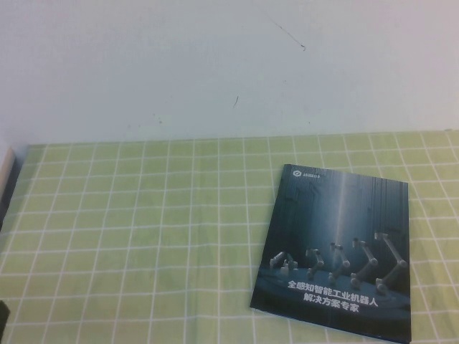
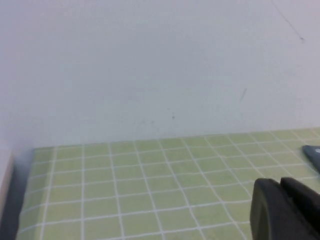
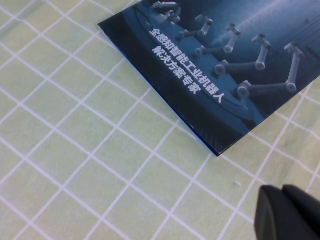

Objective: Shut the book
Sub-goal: 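Close the open booklet and leave it lying on the table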

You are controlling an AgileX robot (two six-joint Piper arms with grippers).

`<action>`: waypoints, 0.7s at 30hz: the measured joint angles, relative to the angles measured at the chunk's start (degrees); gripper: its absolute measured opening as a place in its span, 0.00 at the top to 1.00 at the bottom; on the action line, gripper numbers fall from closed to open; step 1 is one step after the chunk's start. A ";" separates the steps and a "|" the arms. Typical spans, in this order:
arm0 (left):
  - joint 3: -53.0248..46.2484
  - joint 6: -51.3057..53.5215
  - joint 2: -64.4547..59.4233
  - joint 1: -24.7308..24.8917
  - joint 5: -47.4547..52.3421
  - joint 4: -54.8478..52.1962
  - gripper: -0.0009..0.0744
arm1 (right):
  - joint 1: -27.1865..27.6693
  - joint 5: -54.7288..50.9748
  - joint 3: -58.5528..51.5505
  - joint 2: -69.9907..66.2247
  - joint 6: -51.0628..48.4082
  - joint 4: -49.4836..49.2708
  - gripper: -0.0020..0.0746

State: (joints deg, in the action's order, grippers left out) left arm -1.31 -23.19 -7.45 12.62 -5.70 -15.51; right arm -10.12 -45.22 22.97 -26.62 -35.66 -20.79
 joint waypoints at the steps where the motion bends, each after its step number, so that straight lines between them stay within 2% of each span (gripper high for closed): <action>1: 0.00 -0.65 1.63 -1.13 1.94 0.00 0.99 | 0.00 0.00 0.00 0.00 0.00 0.00 0.98; 5: 0.00 -1.79 7.28 -3.61 10.20 0.00 0.99 | 0.00 0.00 0.00 0.00 0.00 0.00 0.98; 11: 0.00 -0.16 7.97 -3.35 21.76 0.69 0.99 | 0.00 0.00 0.00 0.00 0.00 0.00 0.98; 18: 0.22 8.12 8.16 -2.99 24.49 2.43 0.99 | 0.00 0.00 0.00 0.00 0.00 -0.10 0.98; 21: 0.22 15.40 8.19 -2.99 24.48 7.98 0.99 | 0.00 0.00 0.00 0.00 0.00 -0.10 0.98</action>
State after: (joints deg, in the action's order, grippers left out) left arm -1.09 -7.79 0.74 9.63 18.78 -7.53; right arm -10.12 -45.22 22.97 -26.62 -35.66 -20.89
